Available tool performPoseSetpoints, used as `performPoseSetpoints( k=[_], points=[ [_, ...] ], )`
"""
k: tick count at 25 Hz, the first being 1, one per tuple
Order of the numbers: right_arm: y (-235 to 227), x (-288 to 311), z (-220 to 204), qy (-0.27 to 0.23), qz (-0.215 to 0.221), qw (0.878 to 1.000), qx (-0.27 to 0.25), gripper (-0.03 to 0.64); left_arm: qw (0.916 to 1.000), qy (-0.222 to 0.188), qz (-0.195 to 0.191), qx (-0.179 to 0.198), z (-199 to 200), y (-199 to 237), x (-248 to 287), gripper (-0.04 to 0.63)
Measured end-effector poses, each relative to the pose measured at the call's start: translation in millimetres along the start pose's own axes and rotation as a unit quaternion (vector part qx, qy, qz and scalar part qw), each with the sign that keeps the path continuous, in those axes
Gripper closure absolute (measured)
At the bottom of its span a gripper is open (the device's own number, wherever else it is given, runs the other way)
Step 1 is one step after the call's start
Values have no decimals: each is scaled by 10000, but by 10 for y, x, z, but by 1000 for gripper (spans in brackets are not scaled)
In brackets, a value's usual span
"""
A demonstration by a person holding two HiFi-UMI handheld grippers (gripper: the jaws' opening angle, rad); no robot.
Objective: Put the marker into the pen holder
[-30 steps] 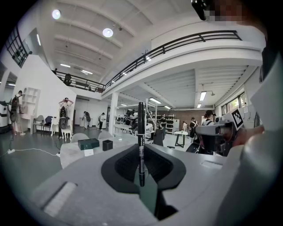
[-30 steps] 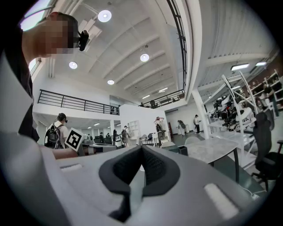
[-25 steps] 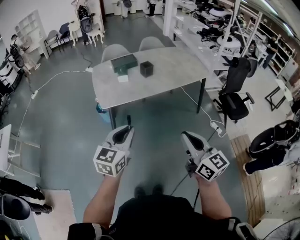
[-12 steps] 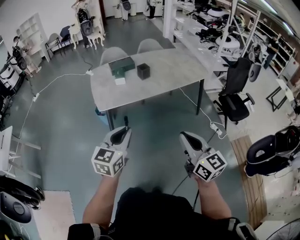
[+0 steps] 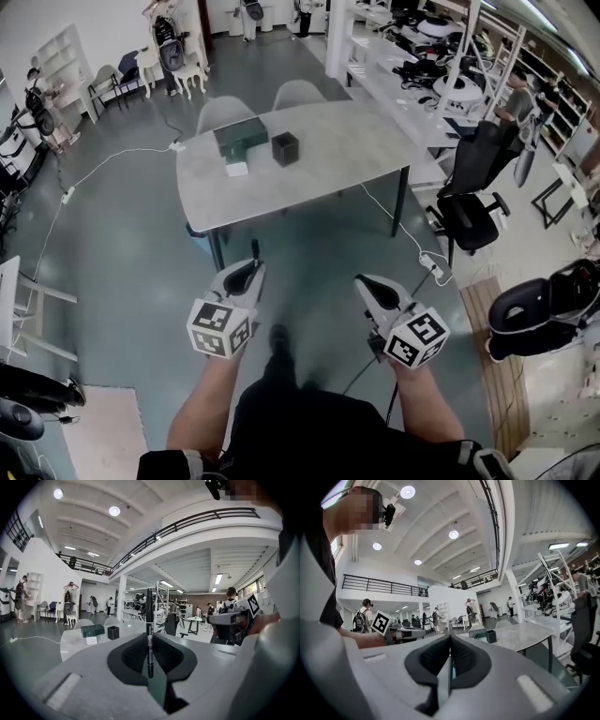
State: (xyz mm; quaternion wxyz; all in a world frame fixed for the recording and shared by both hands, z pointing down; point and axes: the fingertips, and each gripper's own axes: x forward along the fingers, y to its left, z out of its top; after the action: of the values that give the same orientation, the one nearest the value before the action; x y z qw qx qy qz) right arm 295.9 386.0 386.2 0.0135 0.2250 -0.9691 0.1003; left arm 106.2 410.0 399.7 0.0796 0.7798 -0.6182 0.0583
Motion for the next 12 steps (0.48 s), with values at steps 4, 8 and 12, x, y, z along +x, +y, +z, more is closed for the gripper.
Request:
performPoseSetpoints(
  k=[4,8,12],
  points=[
    [-265,359,28,20,-59,9999,94,614,9999,22,-17,138,36,297,341,555],
    [-603,876,108,68,-126,9998,112,614,9999,-48,-13,153,148,734,775,555],
    [-887,1479,202,163,-124,9997,146,614,9999,-39,-88,130,264,1217,1238,555]
  ],
)
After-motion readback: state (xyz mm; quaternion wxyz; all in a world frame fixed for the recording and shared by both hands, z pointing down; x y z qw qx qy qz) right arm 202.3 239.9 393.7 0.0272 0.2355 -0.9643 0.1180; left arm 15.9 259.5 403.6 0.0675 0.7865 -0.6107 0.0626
